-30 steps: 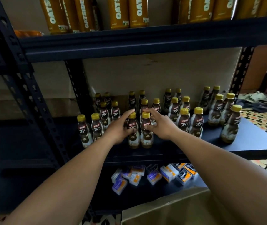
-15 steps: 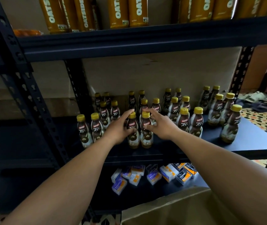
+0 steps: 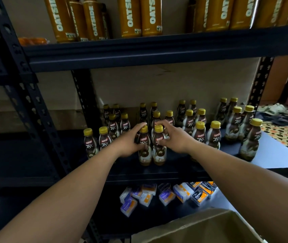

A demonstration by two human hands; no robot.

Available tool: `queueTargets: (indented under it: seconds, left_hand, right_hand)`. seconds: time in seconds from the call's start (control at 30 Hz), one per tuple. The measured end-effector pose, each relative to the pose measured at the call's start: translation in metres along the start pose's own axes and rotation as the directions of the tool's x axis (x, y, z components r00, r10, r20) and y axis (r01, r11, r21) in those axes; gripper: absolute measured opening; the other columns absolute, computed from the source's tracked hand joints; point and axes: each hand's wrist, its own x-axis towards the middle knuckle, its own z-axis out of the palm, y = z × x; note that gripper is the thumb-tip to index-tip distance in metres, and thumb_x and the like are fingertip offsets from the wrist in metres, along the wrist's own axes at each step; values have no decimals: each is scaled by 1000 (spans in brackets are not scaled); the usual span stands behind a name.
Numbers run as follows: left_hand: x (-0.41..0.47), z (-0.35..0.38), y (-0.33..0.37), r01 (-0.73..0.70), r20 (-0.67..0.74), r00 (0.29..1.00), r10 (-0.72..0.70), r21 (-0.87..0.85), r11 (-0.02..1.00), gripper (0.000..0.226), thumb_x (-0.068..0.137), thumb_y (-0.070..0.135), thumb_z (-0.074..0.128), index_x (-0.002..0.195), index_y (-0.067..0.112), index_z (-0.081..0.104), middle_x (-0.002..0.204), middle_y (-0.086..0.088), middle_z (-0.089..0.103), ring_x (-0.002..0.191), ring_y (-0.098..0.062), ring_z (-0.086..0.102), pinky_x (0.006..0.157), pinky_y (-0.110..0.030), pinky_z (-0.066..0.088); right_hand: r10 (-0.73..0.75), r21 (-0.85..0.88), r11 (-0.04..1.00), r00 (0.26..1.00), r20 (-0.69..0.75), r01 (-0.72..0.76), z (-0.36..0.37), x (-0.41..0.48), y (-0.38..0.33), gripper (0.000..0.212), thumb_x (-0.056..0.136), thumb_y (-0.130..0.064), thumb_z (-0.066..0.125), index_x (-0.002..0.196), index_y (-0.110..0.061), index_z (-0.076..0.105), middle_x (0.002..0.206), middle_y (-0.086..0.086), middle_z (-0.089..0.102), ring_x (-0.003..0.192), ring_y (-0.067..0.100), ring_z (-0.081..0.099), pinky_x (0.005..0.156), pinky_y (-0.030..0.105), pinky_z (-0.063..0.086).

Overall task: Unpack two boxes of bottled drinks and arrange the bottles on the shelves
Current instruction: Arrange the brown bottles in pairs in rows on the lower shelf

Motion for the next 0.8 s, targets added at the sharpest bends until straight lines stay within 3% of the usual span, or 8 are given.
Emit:
queueTargets:
  seconds: [0.1, 0.2, 0.27, 0.37, 0.53, 0.67, 0.73, 0.8]
  left_hand:
    - [3, -16, 6, 11, 64, 998, -14, 50, 999, 88, 88, 38, 77, 157, 44, 23, 153, 3, 45, 135, -18, 47, 107, -30, 40]
    - [6, -40, 19, 14, 146, 989, -29, 104, 994, 82, 88, 46, 75, 156, 37, 32, 141, 2, 54, 118, -13, 55, 93, -23, 41]
    - [9, -58, 29, 18, 184, 982, -43, 135, 991, 77, 88, 52, 73, 154, 35, 36, 137, 2, 58, 114, -15, 60, 84, -21, 45]
    - [16, -87, 44, 5, 193, 980, -47, 215, 977, 68, 89, 56, 69, 149, 32, 46, 137, 4, 60, 118, -14, 59, 93, -28, 46]
    - [45, -115, 57, 5, 259, 962, -85, 293, 956, 44, 94, 45, 66, 133, 26, 60, 120, 6, 67, 98, -12, 70, 90, -34, 55]
    - [78, -107, 62, 13, 253, 963, -96, 313, 950, 52, 95, 41, 67, 142, 27, 51, 131, 12, 59, 109, -15, 65, 99, -35, 50]
    - [95, -95, 62, 15, 262, 960, -103, 316, 949, 51, 96, 38, 66, 143, 30, 47, 124, 14, 55, 107, -14, 61, 85, -25, 48]
    - [115, -80, 55, 22, 271, 957, -105, 295, 955, 63, 94, 38, 69, 150, 31, 41, 139, 6, 52, 120, -18, 55, 96, -30, 47]
  right_hand:
    - [3, -53, 999, 997, 82, 1, -12, 6, -8, 64, 95, -38, 70, 147, -38, 33, 118, 3, 62, 102, 22, 63, 85, 36, 51]
    - [33, -149, 989, 984, 174, -7, -28, 19, -14, 69, 92, -46, 72, 150, -35, 36, 125, -2, 58, 114, 20, 58, 96, 37, 48]
    - [80, -193, 981, 964, 255, -30, -44, 29, -18, 72, 90, -49, 74, 151, -36, 39, 132, -2, 59, 115, 21, 60, 103, 41, 50]
    - [120, -209, 977, 927, 356, -46, -73, 41, -26, 66, 92, -45, 73, 150, -33, 43, 132, -3, 57, 103, 17, 65, 94, 37, 55]
    - [147, -260, 963, 953, 267, -75, -113, 59, -26, 59, 95, -40, 70, 146, -24, 47, 144, 1, 54, 107, 21, 67, 99, 40, 54]
    - [257, -478, 868, 944, 205, -133, -126, 78, -13, 42, 98, -46, 63, 131, -22, 57, 120, -5, 57, 106, 17, 55, 90, 31, 42]
    - [324, -536, 826, 924, 201, -173, -125, 94, -2, 49, 98, -50, 62, 132, -14, 62, 124, -1, 61, 109, 19, 56, 90, 29, 40]
    - [382, -498, 836, 895, 229, -229, -119, 106, 8, 52, 99, -45, 63, 140, -13, 57, 137, 3, 58, 123, 23, 54, 96, 29, 41]
